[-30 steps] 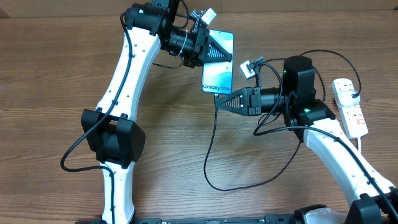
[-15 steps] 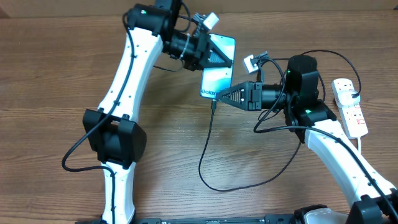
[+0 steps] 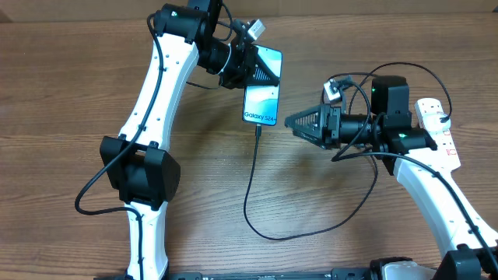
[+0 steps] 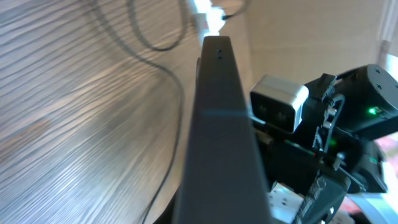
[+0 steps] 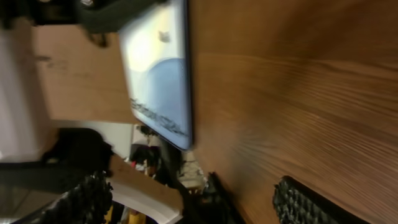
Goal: Plug charger to phone and switch on socket
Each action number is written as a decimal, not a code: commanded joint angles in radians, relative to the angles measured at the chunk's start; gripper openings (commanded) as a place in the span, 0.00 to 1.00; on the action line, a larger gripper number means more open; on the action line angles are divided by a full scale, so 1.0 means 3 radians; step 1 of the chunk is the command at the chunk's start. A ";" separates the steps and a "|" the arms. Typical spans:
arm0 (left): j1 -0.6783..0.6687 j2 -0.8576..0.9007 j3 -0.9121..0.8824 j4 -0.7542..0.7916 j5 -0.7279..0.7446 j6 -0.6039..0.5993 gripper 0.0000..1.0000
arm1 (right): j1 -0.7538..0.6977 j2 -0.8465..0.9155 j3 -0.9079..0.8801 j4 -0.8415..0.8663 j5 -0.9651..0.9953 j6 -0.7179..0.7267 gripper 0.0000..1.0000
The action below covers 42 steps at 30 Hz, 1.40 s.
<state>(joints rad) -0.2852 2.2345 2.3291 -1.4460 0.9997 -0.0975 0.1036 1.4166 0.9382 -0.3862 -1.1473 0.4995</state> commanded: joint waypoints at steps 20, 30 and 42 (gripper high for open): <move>-0.0036 -0.0103 0.0039 0.0118 0.0305 -0.0200 0.04 | -0.0014 0.0006 -0.0008 -0.0792 0.0113 -0.0996 0.93; -0.0056 -0.0103 0.0041 0.0563 0.0960 -0.0365 0.04 | -0.0003 0.0006 -0.0008 -0.0104 -0.0966 -0.0903 0.84; -0.0079 -0.0103 0.0039 0.0640 0.1216 -0.0371 0.04 | 0.0184 0.0006 -0.0008 0.0941 -0.0584 0.0093 0.68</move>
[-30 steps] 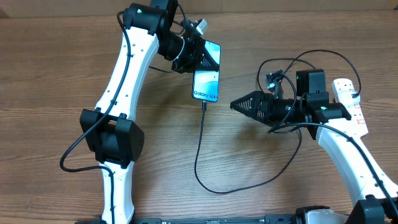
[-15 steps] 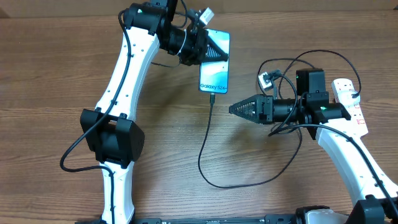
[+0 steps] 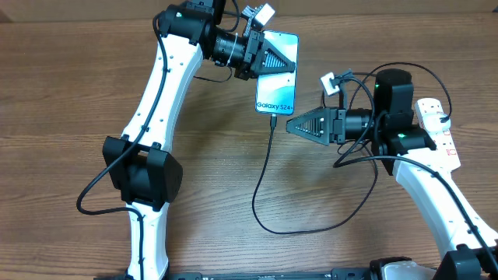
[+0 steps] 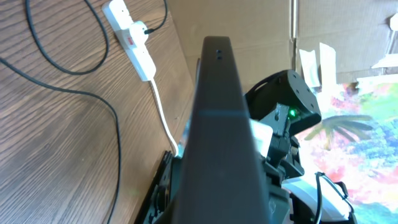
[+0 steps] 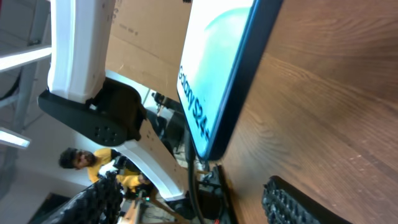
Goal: Plug charger to phone and switch on socket
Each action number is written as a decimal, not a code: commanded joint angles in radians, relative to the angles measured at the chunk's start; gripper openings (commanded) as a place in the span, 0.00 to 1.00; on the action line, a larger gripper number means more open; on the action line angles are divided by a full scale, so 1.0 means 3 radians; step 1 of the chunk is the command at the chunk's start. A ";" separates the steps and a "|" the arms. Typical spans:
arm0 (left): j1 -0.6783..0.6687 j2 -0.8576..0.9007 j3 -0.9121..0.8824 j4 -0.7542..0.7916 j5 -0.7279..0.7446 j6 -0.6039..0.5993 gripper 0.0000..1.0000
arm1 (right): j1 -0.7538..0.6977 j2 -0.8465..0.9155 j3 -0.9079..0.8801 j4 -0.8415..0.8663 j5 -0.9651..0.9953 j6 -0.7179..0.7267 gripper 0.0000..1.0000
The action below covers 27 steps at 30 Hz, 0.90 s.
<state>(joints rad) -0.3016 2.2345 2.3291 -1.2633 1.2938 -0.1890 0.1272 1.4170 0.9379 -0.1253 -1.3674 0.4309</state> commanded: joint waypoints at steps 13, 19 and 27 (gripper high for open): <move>-0.0024 -0.0103 0.0041 0.0130 0.0291 -0.0094 0.04 | 0.0395 0.0005 -0.0006 0.0145 0.0520 0.0413 0.29; -0.0024 -0.0103 0.0041 0.0130 0.0290 -0.0093 0.04 | 0.0395 0.0005 -0.0006 0.0193 0.0543 0.0487 0.16; -0.0024 -0.0103 0.0041 0.0126 0.0289 -0.0080 0.04 | 0.0395 0.0005 -0.0006 0.0299 0.0595 0.0500 0.04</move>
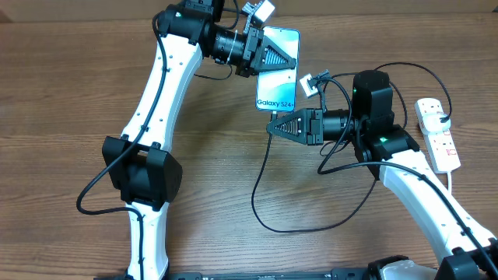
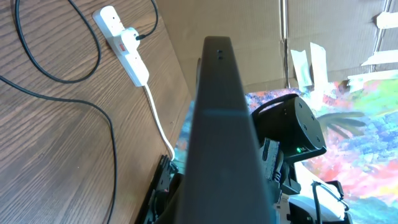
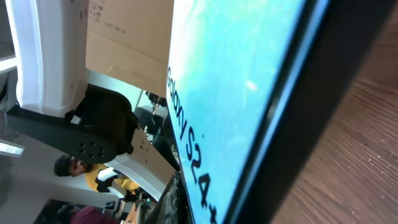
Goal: Plug charger to phone and switch on socket
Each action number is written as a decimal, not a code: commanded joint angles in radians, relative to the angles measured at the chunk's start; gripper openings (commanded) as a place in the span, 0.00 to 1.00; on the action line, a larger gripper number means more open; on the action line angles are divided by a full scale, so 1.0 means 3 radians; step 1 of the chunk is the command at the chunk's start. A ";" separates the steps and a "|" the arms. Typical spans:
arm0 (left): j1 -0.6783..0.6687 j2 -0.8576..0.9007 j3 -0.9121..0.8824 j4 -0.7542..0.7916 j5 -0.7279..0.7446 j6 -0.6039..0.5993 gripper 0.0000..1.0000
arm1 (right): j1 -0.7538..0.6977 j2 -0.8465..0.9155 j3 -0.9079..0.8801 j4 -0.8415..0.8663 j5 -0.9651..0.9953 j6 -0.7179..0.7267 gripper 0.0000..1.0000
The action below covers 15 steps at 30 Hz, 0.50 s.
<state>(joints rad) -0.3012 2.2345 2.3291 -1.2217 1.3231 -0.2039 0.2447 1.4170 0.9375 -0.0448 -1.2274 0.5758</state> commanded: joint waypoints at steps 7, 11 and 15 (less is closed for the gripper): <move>-0.0029 -0.0103 0.0041 -0.0229 0.0191 0.0258 0.04 | 0.0003 0.0005 -0.0005 0.0106 0.0357 0.0220 0.04; -0.0024 -0.0103 0.0041 -0.0356 0.0191 0.0354 0.04 | 0.0003 0.0005 -0.0005 0.0135 0.0359 0.0263 0.04; -0.0023 -0.0103 0.0041 -0.0423 0.0193 0.0422 0.04 | 0.0003 0.0005 -0.0005 0.0136 0.0354 0.0264 0.04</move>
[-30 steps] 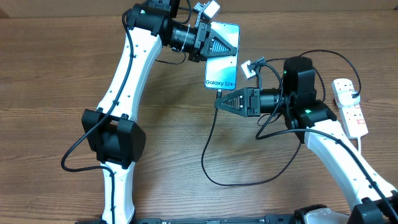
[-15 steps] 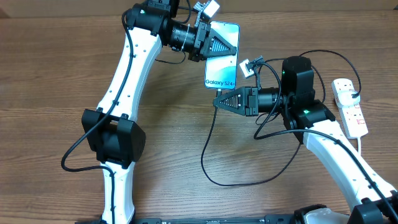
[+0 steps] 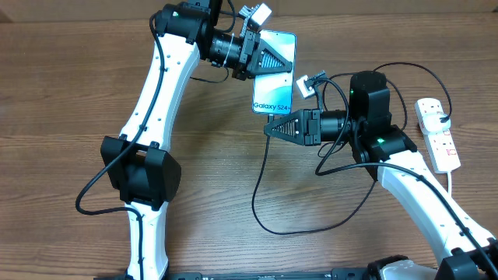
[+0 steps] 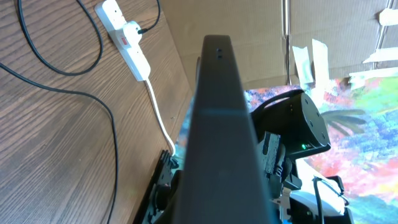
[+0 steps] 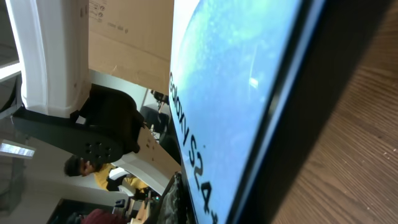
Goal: Plug charger to phone and switch on socket
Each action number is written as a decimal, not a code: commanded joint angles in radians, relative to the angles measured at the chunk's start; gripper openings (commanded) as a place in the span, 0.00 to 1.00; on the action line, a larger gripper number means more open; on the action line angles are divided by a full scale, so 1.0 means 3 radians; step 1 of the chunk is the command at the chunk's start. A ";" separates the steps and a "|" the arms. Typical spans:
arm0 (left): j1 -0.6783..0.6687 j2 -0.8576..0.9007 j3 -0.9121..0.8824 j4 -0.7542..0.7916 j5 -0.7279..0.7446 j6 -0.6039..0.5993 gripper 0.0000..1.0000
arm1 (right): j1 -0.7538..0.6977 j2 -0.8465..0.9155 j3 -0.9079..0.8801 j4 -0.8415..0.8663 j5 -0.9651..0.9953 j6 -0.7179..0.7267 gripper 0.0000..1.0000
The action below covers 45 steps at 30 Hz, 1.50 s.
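My left gripper [image 3: 263, 59] is shut on the upper part of the phone [image 3: 274, 78] and holds it above the table, lit screen up, showing "Galaxy S24+". In the left wrist view the phone's dark edge [image 4: 221, 124] fills the middle. The black charger cable [image 3: 257, 194] hangs from the phone's bottom end. My right gripper [image 3: 268, 128] points left with its tip right at that bottom end, by the plug. The right wrist view is filled by the phone's screen [image 5: 236, 93], and the fingers' gap does not show. The white socket strip [image 3: 436, 140] lies at the far right.
The cable loops over the wooden table [image 3: 62, 117] in front of my right arm and runs back toward the socket strip [image 4: 127, 40], which has a red switch. A cardboard wall [image 4: 236, 25] stands behind the table.
The phone and my left gripper have shifted slightly to the left, and my right gripper tip has followed a little to the left. It stays at the phone's bottom end.
My left gripper held the phone off the table, cable hanging from it, with my right gripper open to its right. Then the phone was farther right and higher. Later my right gripper stood at the phone's bottom end, where it still is.
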<state>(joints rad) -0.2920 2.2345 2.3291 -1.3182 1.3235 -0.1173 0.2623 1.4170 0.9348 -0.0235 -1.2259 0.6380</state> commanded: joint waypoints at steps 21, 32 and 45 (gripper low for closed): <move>-0.0164 -0.0103 0.0041 -0.0416 0.0198 0.0432 0.04 | -0.0165 0.0006 0.0004 0.0310 0.0422 0.0221 0.04; -0.0193 -0.0103 0.0039 -0.0614 0.0177 0.0598 0.04 | -0.0165 0.0006 0.0004 0.0465 0.0524 0.0394 0.04; -0.0229 -0.0103 0.0041 -0.0664 0.0127 0.0642 0.04 | -0.0165 0.0017 0.0004 0.0498 0.0696 0.0420 0.04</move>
<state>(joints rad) -0.2859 2.2345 2.3367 -1.4700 1.3396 0.0479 0.2626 1.4170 0.8997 0.0875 -1.2629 0.7567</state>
